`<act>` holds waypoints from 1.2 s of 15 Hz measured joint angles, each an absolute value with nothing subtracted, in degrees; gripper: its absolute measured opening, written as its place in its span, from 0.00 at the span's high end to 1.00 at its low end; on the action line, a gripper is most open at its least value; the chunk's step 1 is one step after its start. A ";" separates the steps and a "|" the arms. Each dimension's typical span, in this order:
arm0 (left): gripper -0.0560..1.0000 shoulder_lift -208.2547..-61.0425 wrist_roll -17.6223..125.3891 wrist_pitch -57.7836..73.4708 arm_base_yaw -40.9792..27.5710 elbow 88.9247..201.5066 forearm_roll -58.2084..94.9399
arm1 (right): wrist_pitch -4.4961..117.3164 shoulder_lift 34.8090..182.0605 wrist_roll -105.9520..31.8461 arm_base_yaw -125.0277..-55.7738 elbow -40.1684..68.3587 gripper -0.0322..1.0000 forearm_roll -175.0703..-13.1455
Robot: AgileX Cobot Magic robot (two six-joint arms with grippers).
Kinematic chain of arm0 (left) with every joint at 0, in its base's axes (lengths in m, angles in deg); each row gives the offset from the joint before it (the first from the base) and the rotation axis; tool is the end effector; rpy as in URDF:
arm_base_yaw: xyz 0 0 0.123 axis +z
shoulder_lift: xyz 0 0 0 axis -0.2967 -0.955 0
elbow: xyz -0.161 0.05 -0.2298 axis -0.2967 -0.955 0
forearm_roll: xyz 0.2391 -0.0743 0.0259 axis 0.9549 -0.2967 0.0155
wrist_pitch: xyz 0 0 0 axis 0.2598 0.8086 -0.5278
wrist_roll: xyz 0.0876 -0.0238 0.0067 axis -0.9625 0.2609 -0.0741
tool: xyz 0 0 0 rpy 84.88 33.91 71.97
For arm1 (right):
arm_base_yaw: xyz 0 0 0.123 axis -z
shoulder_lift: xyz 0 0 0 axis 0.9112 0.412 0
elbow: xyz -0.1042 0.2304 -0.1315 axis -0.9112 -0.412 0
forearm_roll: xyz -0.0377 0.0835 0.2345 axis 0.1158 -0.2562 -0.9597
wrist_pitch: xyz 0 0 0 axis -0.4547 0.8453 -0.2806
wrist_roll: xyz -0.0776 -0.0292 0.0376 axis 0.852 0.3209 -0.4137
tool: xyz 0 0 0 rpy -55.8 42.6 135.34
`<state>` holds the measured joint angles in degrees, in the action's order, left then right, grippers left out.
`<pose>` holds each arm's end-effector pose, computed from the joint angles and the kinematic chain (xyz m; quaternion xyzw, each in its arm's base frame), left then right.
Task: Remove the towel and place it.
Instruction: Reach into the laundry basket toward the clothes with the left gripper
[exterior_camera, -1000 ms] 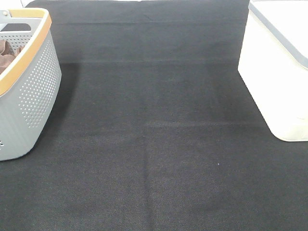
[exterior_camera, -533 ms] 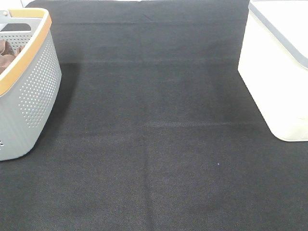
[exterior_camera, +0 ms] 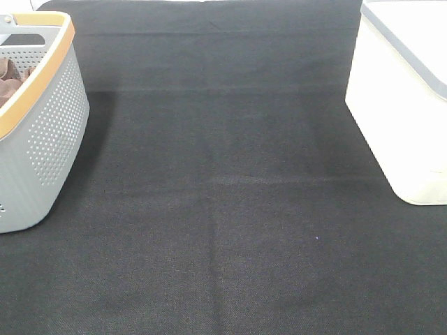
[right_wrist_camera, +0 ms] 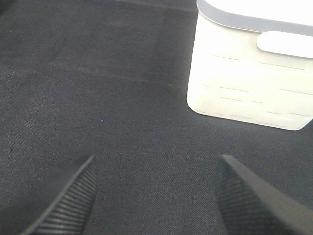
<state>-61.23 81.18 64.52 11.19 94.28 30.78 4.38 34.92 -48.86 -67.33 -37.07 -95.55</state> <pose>-0.0056 -0.0010 0.2776 0.0955 0.8455 -0.0063 0.5253 -0.0077 0.0127 0.2792 -0.0980 0.8435 0.0382 0.5267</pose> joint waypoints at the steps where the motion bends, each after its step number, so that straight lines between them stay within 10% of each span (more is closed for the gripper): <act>1: 0.17 -61.23 81.18 64.52 11.19 94.28 30.78 | 4.38 34.92 -48.86 -67.33 -37.07 0.33 -95.55; 18: 0.17 -61.23 81.18 64.52 11.19 94.28 30.78 | 4.38 34.92 -48.86 -67.33 -37.07 0.33 -95.55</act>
<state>-61.23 81.18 64.52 11.19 94.28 30.78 4.38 34.92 -48.86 -67.33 -37.07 -95.55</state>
